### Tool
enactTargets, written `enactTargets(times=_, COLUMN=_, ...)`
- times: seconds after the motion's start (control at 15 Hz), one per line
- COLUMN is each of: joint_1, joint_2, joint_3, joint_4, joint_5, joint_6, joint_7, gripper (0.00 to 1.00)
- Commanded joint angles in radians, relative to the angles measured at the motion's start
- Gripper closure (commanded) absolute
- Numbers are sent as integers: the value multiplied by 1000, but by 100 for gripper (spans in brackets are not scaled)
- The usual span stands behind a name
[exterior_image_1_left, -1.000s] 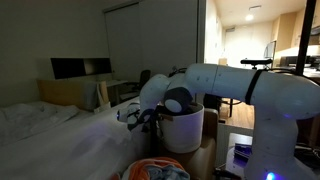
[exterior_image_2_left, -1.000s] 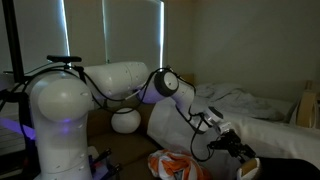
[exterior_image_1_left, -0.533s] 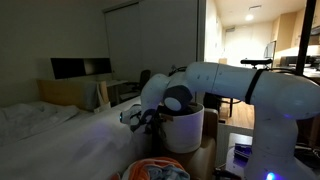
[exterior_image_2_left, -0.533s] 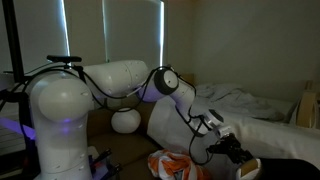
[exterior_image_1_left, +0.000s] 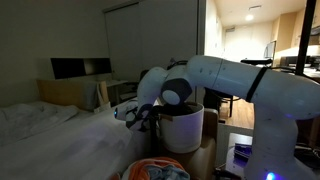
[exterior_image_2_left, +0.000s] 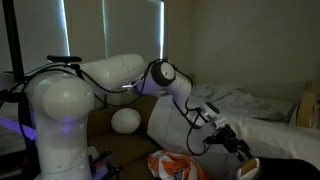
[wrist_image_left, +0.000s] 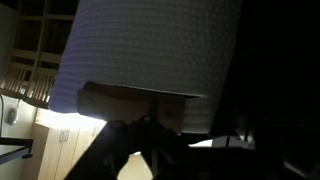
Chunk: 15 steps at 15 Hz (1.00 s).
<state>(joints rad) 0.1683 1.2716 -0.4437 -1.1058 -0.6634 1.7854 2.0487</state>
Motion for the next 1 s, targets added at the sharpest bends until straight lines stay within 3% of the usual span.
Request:
enactTargets(times=0.0, joint_1=48, joint_2=-114, joint_3=10, joint_4=-167, joint_5=-5, joint_6=67, joint_7=52, gripper=1)
enactTargets(times=0.13, joint_1=66, joint_2=-134, joint_3=11, joint_4=-207, joint_5=-14, joint_6=101, joint_7=48, gripper=0)
enactTargets(times=0.2, joint_1=51, joint_2=-149, joint_3=46, joint_4=-223, joint_5=-48, joint_6=116, joint_7=52, gripper=0)
enactTargets(times=0.47, joint_1=31, joint_2=-278, joint_3=90, joint_4=-388, joint_5=-107, joint_6=297, joint_7=19, gripper=0)
enactTargets(times=0.53, joint_1=34, joint_2=-148, joint_3=82, joint_4=-226, joint_5=-89, joint_6=189, joint_7=25, gripper=0)
enactTargets(times=0.93, joint_1=22, joint_2=-238, joint_3=100, joint_4=-322, joint_5=-101, joint_6=247, joint_7=25, gripper=0)
